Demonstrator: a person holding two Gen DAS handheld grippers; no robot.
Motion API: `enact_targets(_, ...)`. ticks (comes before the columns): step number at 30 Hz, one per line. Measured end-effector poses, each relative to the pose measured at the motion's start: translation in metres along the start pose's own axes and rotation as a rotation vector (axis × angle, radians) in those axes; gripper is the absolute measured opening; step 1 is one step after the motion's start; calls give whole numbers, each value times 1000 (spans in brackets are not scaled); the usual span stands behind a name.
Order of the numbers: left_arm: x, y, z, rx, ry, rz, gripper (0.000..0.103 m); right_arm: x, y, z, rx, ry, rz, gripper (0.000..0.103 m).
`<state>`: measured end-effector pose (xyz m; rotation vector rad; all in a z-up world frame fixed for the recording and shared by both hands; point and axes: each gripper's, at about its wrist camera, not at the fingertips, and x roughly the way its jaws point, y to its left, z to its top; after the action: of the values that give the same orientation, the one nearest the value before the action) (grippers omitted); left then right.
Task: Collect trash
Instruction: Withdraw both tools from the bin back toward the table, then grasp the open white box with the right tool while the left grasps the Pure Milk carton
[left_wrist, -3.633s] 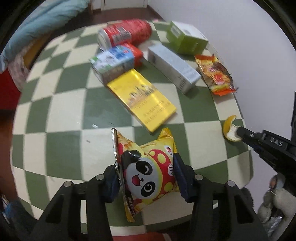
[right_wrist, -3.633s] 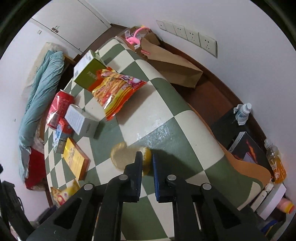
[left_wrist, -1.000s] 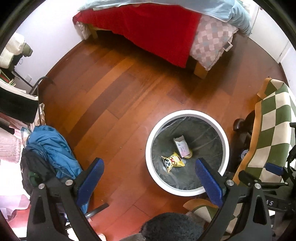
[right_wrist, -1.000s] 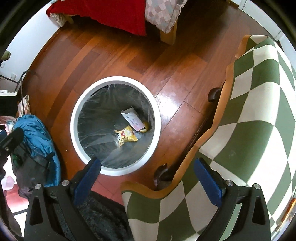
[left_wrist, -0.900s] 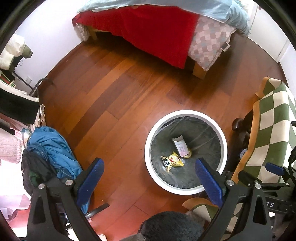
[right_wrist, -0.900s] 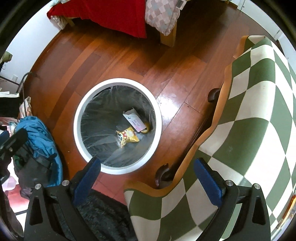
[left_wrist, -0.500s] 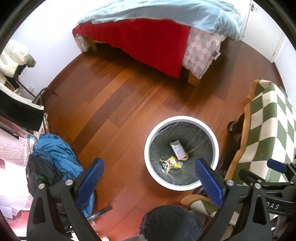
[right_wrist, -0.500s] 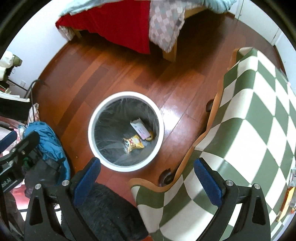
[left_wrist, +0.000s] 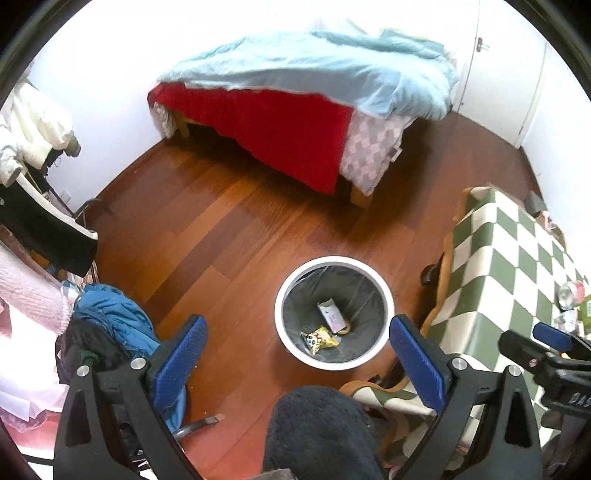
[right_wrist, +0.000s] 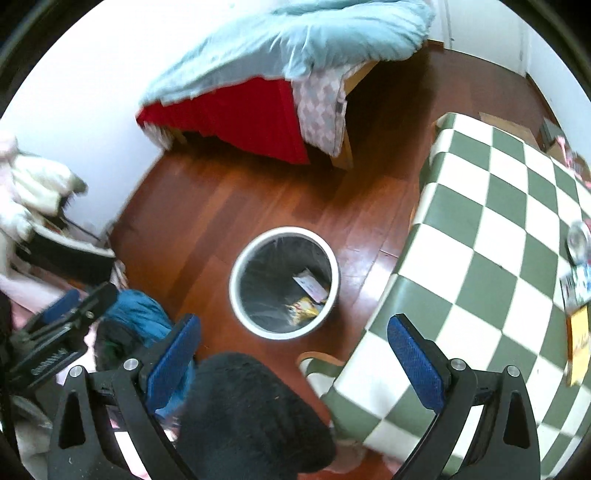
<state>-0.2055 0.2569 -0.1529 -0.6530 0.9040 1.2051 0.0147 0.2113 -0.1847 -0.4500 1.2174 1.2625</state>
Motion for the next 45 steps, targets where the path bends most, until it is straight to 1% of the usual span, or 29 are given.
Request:
enact_targets(3,-20,-14,-3,16,-27,-7,100,-35,-22,-13,80,-50,44,102)
enact_targets(6,-37,-38,-5,46,-65,-53,100,-72,-61,-28,182,-107,32,102)
enact_targets(7,-40,-48,-5,61,-71,-62,100,-80,-74,-32,209,-123,19,102)
enact_targets(10,-37,-90,-9,131,-66,-95,100,-111,-133,-52,331,-167,-53,102)
enact_targets(13,-23,-145,-18,205,-27,-142,100,-138,-202,-78,461,-191,-121,102)
enact_targets(14,-17,-167,-21,239,-16,-156,100,-143,-219,-84,487,-195,-140,102)
enact_targets(15,-11,-192,-25,285,-2,-173,100,-150,-246,-93,525,-197,-178,102)
enact_targets(16,-7,-212,-29,321,10,-185,101,-152,-265,-97,544,-194,-201,102)
enact_targets(19,8,-288,-42,448,48,-237,103,-156,-325,-104,588,-185,-257,102)
enact_targets(21,14,-329,-51,519,60,-253,103,-153,-357,-101,584,-170,-294,102)
enact_targets(23,23,-367,-57,584,67,-240,103,-142,-392,-90,561,-127,-337,97)
enact_targets(24,28,-383,-60,611,73,-246,103,-134,-410,-82,547,-101,-356,97)
enact_targets(25,32,-396,-61,631,76,-235,103,-126,-423,-76,531,-80,-368,96)
enact_targets(27,44,-418,-63,675,86,-219,103,-111,-442,-65,495,-34,-387,94)
enact_targets(28,49,-427,-64,693,93,-210,103,-100,-452,-58,478,-11,-386,92)
enact_targets(30,57,-444,-64,745,87,-194,103,-80,-467,-47,459,33,-365,90)
enact_targets(31,59,-451,-63,766,82,-188,103,-71,-471,-43,456,50,-361,86)
enact_targets(33,62,-465,-60,813,77,-195,103,-55,-479,-39,441,81,-346,73)
enact_targets(34,62,-471,-59,832,76,-207,103,-49,-482,-38,437,94,-338,57)
enact_targets(35,63,-480,-57,854,78,-226,103,-47,-484,-39,440,100,-324,53)
enact_targets(36,63,-486,-56,868,82,-241,102,-50,-485,-42,450,85,-321,52)
enact_targets(37,62,-494,-55,888,91,-272,102,-53,-484,-47,463,83,-327,50)
enact_targets(40,61,-514,-57,956,115,-351,102,-69,-489,-65,542,65,-338,48)
enact_targets(44,65,-544,-73,1090,165,-412,101,-77,-492,-81,594,58,-319,47)
enact_targets(45,67,-548,-76,1111,173,-410,97,-76,-493,-83,596,60,-320,47)
